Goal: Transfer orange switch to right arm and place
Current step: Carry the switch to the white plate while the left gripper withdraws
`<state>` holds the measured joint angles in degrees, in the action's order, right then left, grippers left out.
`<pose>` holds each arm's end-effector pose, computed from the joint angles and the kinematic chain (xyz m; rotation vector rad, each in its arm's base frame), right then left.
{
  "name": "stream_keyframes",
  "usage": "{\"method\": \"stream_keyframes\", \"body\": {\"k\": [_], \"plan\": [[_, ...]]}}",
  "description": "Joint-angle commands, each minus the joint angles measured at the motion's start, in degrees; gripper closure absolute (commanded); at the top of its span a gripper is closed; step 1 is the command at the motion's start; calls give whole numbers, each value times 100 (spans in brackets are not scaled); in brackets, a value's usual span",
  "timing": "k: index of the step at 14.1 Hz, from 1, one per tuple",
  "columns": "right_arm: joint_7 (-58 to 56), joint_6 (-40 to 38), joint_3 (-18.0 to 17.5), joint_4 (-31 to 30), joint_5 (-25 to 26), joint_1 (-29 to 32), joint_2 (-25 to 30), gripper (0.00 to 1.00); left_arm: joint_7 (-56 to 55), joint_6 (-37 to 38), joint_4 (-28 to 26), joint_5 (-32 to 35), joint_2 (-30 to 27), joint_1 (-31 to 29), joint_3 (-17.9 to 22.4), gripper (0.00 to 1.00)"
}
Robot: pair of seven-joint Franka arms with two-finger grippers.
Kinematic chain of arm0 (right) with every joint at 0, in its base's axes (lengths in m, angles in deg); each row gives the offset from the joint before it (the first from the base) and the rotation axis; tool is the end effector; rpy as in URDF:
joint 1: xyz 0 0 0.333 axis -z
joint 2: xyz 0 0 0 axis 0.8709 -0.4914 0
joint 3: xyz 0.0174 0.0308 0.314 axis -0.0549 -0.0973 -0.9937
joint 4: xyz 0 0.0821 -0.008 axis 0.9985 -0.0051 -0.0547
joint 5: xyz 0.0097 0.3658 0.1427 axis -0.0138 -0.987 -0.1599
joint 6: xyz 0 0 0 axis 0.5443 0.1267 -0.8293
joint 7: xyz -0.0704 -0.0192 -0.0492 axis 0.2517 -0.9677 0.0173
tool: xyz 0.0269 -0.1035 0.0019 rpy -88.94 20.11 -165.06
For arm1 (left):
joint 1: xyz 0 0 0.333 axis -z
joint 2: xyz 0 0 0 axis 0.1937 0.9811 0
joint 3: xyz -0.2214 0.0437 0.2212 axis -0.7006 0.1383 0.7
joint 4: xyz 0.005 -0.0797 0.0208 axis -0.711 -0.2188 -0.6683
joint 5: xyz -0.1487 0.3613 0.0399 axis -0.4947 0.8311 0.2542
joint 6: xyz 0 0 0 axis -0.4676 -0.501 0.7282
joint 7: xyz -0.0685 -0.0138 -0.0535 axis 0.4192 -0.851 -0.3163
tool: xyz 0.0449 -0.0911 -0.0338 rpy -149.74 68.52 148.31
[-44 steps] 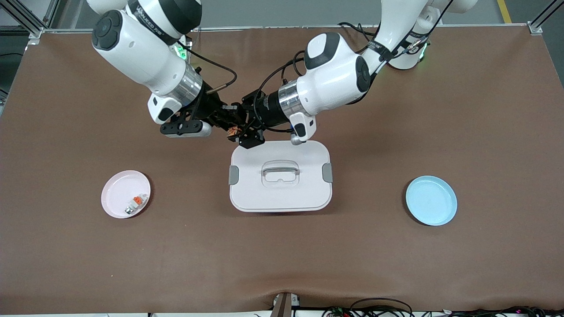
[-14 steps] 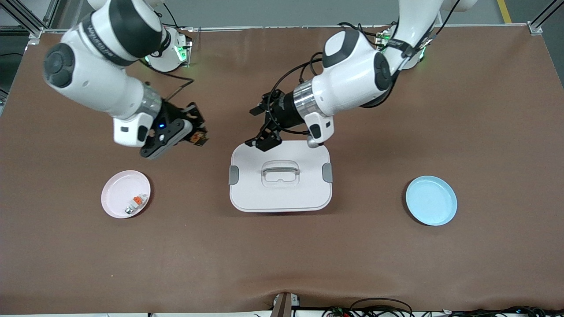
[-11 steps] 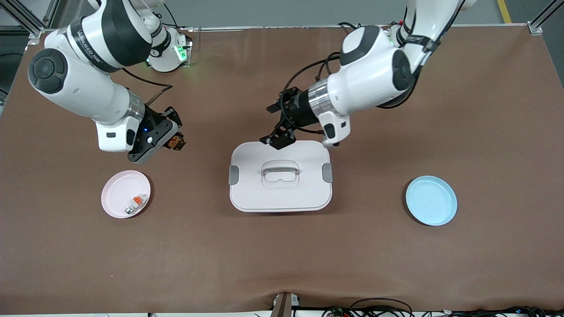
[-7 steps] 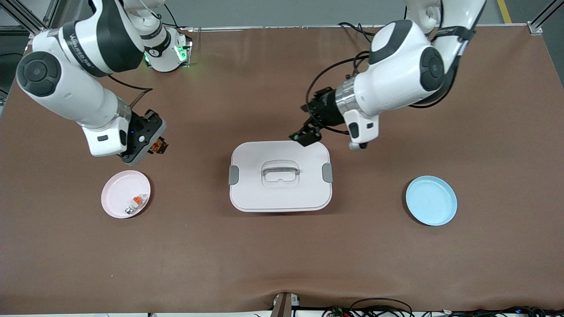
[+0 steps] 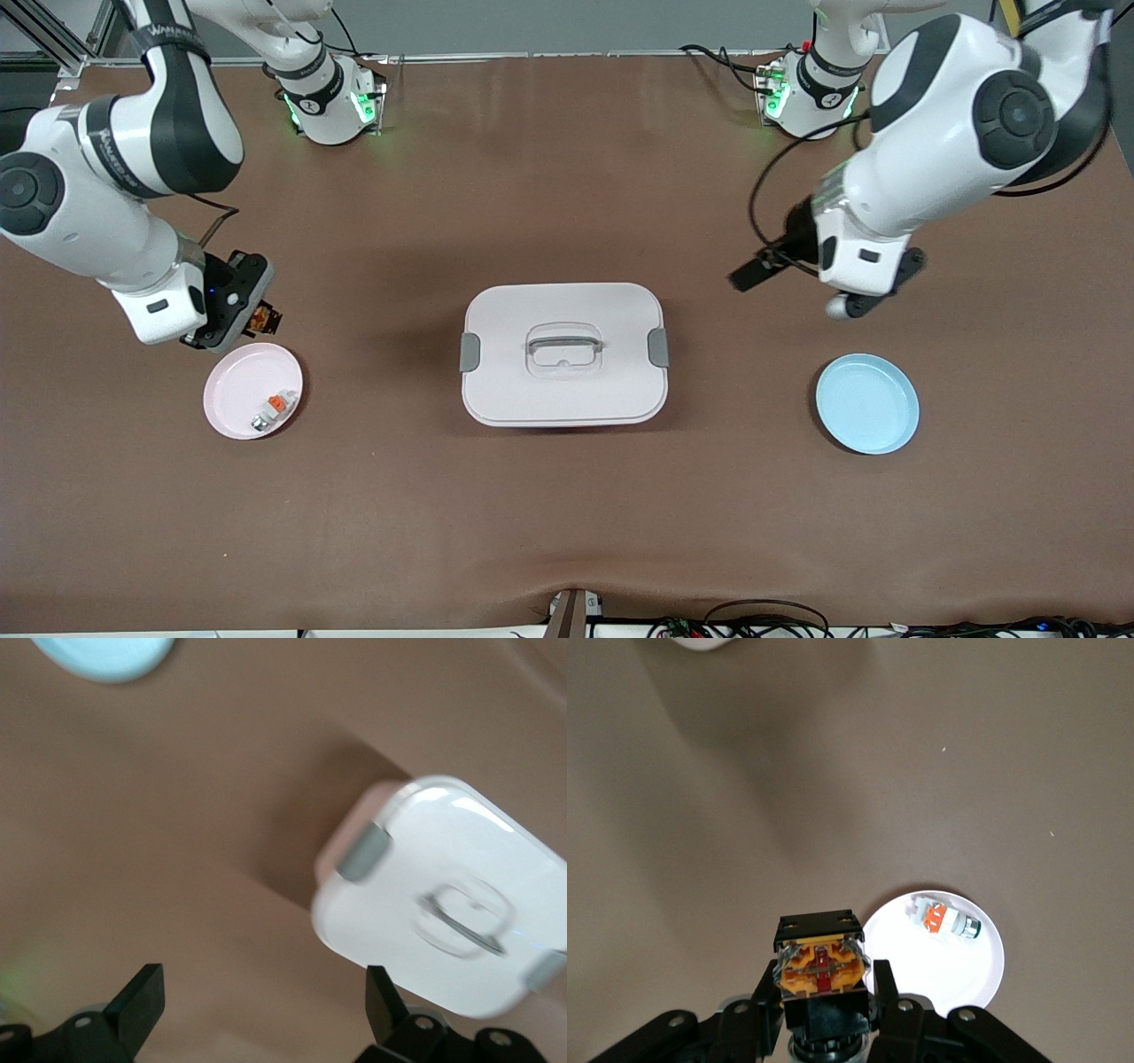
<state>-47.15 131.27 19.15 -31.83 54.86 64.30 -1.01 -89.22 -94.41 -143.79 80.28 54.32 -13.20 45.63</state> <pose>0.5880 0.0616 0.4437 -2.5930 -1.7390 0.0290 0.5623 -0.2202 0.5302 2.8981 0.7803 -0.1937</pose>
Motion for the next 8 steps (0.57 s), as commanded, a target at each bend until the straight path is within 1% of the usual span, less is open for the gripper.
{"method": "stream_keyframes", "body": {"k": [1, 5, 7, 8], "plan": [[-367, 532, -101, -476, 87, 242, 92, 100, 1227, 3, -288, 513, -278, -463, -35, 0], [-1017, 1805, -101, -1363, 87, 672, 84, 100, 3415, -146, -340, 541, -278, -1534, -43, 0], [-1229, 2395, -101, -1759, 87, 830, 31, 100, 4059, -418, -568, 541, -408, -1931, -43, 0], [-1343, 2684, -101, -1909, 87, 927, -21, 100, 4297, -715, -813, 541, -584, -2115, -52, 0]]}}
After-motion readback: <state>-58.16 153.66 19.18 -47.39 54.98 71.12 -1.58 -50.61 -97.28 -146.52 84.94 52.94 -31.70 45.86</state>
